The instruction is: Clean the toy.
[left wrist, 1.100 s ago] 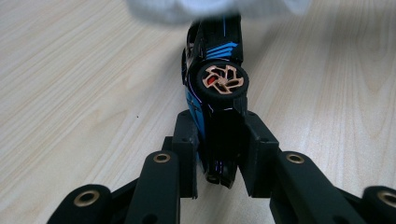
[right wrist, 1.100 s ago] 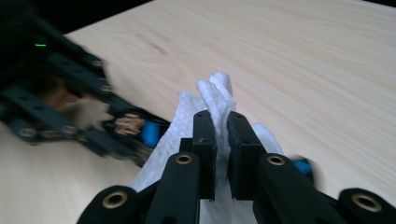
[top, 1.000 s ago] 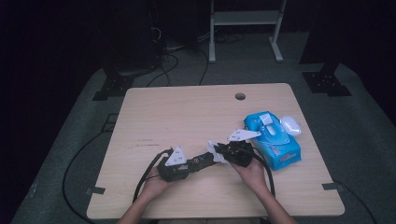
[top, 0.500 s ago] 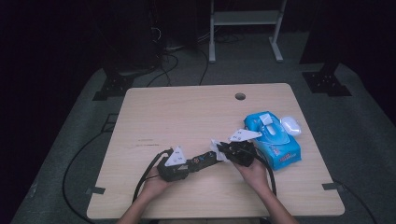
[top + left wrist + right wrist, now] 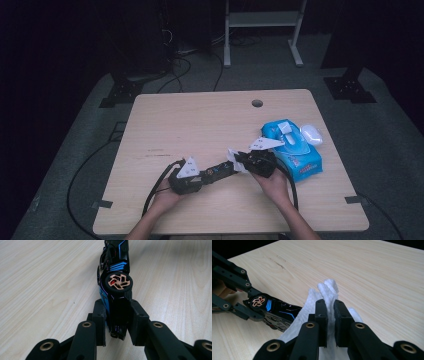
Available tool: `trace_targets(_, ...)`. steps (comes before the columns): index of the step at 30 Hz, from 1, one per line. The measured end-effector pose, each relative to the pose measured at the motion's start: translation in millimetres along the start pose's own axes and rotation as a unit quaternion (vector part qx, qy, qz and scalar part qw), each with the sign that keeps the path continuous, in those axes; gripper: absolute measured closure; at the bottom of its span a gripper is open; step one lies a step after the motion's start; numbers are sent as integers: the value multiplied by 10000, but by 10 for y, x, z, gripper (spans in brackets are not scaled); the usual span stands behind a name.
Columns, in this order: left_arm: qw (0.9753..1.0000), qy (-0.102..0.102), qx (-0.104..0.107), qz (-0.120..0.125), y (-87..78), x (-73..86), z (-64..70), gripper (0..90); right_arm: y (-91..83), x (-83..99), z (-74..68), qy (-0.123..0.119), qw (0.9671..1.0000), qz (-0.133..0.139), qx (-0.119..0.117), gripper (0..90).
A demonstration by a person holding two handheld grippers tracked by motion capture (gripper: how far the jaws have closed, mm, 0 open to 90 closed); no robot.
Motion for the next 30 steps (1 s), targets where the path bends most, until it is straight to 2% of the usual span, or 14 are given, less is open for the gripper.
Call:
trace_targets(4, 10000, -94, 7, 5, 8, -18, -1, 696, 20, 7, -36, -75, 10000, 0, 8, 822)
trace_targets(5, 9999, -102, -2, -45, 17, -31, -3, 681, 22, 6, -40, -79, 10000, 3, 5, 822)
trace_targets(7, 9999, -154, -19, 48, 37, -74, 0, 634, 26, 7, -62, -62, 10000, 6, -11, 822)
trace_targets(13, 9998, -170, -64, 31, 76, -132, 7, 587, 95, 0, -265, -97, 9993, 9, -352, 823)
trace_targets(14, 9998, -156, -74, 17, 68, -132, 5, 581, 111, 0, -307, -48, 9989, 11, -461, 822)
trace_targets(17, 9998, -193, -70, -37, 18, -132, -11, 571, 136, -2, -394, -85, 9982, 27, -594, 822)
trace_targets(19, 9998, -73, -85, -163, -20, -126, -19, 597, 149, 0, -418, -101, 9977, 37, -671, 823)
trace_targets(22, 9996, 85, -84, -256, -66, -126, -9, 624, 152, -10, -396, -116, 9978, 19, -655, 823)
trace_targets(27, 9995, 17, -18, -302, -136, -116, -4, 647, 103, -3, -269, -36, 9990, 30, -442, 823)
trace_targets(30, 9994, 8, -2, -349, -170, -103, -16, 647, 113, -14, -316, -100, 9991, 35, -417, 824)
Point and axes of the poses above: each handheld gripper's, and its own axes: y roughly forward along the jaws, x roughly out of its underside, z roughly to its right, the point moved 4 cm from there along y, roughly forward along the jaws, and after that the axes turned 8 degrees about z, right-handed, at the moved point
